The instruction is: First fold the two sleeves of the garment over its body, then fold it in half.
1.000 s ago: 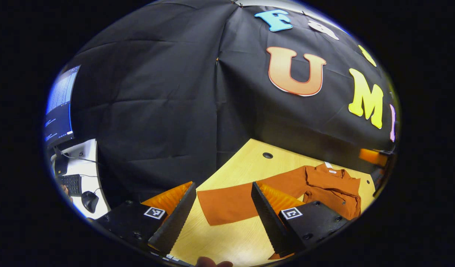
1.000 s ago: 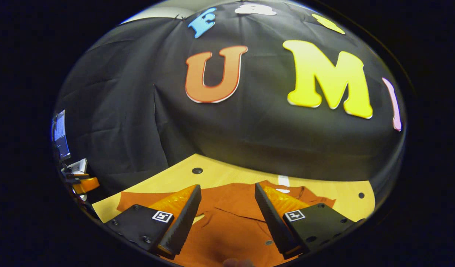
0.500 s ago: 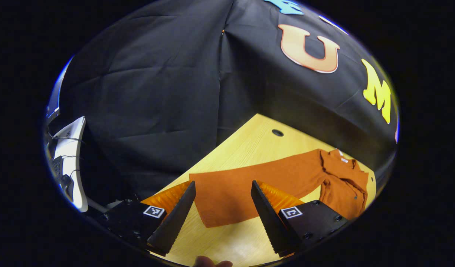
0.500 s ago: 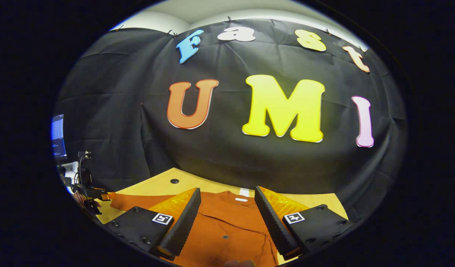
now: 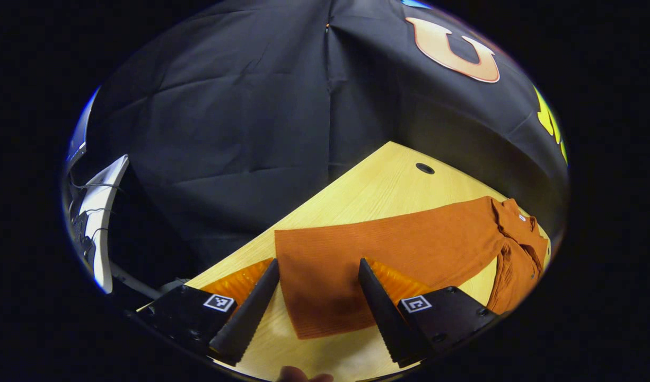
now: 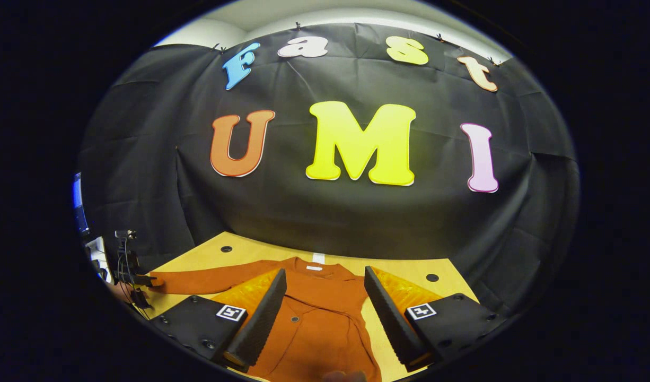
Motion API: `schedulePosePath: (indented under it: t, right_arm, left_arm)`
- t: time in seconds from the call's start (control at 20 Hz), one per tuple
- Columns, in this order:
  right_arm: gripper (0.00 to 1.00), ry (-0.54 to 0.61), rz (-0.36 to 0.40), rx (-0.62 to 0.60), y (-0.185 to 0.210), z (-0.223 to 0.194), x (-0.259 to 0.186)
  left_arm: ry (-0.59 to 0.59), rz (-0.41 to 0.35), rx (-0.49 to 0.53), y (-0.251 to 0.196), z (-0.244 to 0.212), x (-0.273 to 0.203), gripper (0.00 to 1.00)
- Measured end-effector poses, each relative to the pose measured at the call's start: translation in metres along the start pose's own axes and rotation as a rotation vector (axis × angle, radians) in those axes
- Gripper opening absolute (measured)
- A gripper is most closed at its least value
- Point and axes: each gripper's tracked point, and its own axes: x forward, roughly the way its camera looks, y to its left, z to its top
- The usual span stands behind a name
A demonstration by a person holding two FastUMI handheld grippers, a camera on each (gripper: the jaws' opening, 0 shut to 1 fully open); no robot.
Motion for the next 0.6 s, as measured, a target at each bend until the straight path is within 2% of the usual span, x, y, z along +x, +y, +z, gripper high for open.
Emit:
schedulePosePath:
  t: [0.15,0.3,0.5,0.6]
  right_arm:
    - [0.94,0.016,-0.008,0.019,-0.001,-0.005,0.002]
    - [0.94,0.029,0.012,0.025,0.006,-0.006,0.002]
    - [0.94,0.021,0.035,0.020,0.012,-0.003,0.003]
    - [0.94,0.020,0.036,0.021,0.011,-0.002,0.001]
  left_arm:
    - [-0.011,0.026,0.078,-0.002,-0.003,0.001,1.00]
    - [-0.026,0.030,0.043,0.000,-0.002,-0.001,0.98]
    - [-0.018,0.052,0.044,0.004,-0.004,0.002,0.86]
    - [-0.010,0.052,0.040,0.004,-0.002,0.000,0.73]
